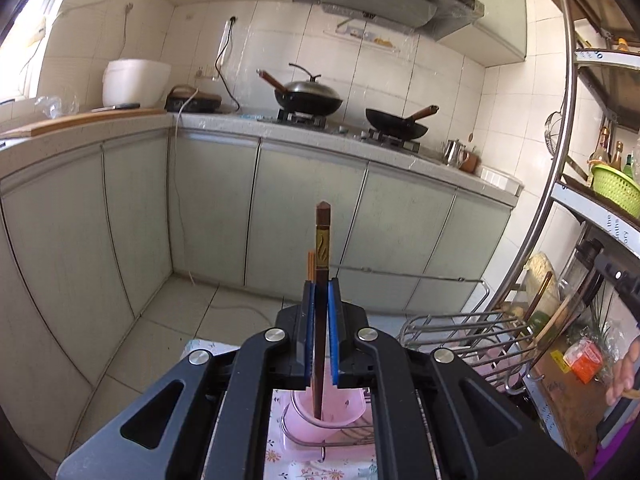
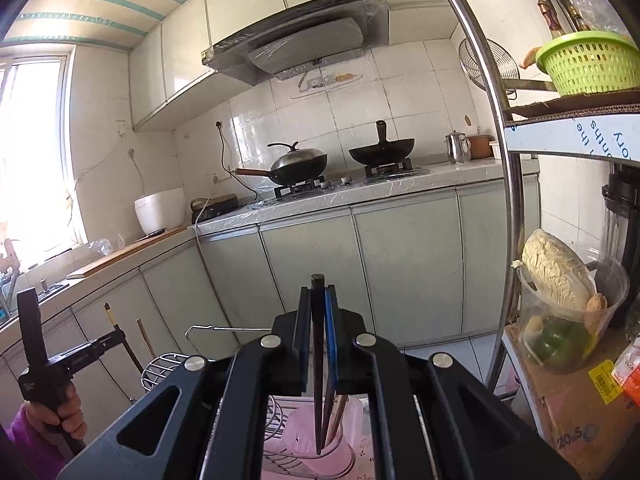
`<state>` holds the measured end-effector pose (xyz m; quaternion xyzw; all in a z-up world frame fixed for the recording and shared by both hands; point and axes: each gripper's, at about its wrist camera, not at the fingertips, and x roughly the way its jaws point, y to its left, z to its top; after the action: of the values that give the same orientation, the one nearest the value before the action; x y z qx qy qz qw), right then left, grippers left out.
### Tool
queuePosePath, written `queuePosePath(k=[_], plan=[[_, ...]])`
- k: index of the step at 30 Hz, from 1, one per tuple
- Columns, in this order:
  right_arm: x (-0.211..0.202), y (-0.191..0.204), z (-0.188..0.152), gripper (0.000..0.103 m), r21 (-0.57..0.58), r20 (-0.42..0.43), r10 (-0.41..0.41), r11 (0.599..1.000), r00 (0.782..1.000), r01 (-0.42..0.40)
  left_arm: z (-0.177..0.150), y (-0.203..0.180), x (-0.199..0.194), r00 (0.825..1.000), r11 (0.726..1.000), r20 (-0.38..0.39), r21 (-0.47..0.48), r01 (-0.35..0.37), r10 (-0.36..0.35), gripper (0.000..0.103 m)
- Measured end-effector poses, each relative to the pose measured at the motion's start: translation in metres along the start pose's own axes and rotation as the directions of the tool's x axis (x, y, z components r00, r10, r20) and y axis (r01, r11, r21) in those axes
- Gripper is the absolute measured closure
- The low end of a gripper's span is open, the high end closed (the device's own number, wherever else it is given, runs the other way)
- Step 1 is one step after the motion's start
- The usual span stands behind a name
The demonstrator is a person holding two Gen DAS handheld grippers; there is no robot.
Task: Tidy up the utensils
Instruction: 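Lower both chopsticks into the pink cup and open both tools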
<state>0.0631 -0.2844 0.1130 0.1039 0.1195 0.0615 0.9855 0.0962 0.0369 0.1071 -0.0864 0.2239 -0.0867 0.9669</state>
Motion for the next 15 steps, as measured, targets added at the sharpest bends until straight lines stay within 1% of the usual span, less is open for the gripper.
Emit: queuePosePath(k=[2,5,10,13,14,15], plan=[[0.003,0.001,0.000,0.097,-0.006,-0.001,-0.007,1.000,1.000,0.007,-0.004,0.002,0.006,1.000,1.000,-0.019,-0.011,-0.003,0.003,0.098],[0.012,-0.001,-0.006,0.097,0.000,-0.026,-0.013,1.000,1.000,0.013,-0.010,0.005,0.012,0.999,1.000,-0.039,-0.022,-0.006,0.005,0.098],[0.030,-0.004,-0.024,0.097,0.010,-0.105,-0.019,1.000,0.994,0.020,-0.017,0.008,0.013,0.999,0.999,-0.049,-0.030,-0.020,0.018,0.098],[0.037,-0.005,-0.035,0.097,0.010,-0.146,-0.019,1.000,0.989,0.021,-0.019,0.011,0.015,0.998,0.998,-0.061,-0.060,-0.023,0.019,0.095],[0.039,-0.005,-0.038,0.097,0.010,-0.159,-0.020,1.000,0.987,0.022,-0.021,0.013,0.016,0.997,0.997,-0.069,-0.072,-0.024,0.019,0.086],[0.041,-0.006,-0.041,0.097,0.009,-0.173,-0.020,1.000,0.985,0.022,-0.022,0.014,0.016,0.997,0.996,-0.075,-0.083,-0.026,0.020,0.071]])
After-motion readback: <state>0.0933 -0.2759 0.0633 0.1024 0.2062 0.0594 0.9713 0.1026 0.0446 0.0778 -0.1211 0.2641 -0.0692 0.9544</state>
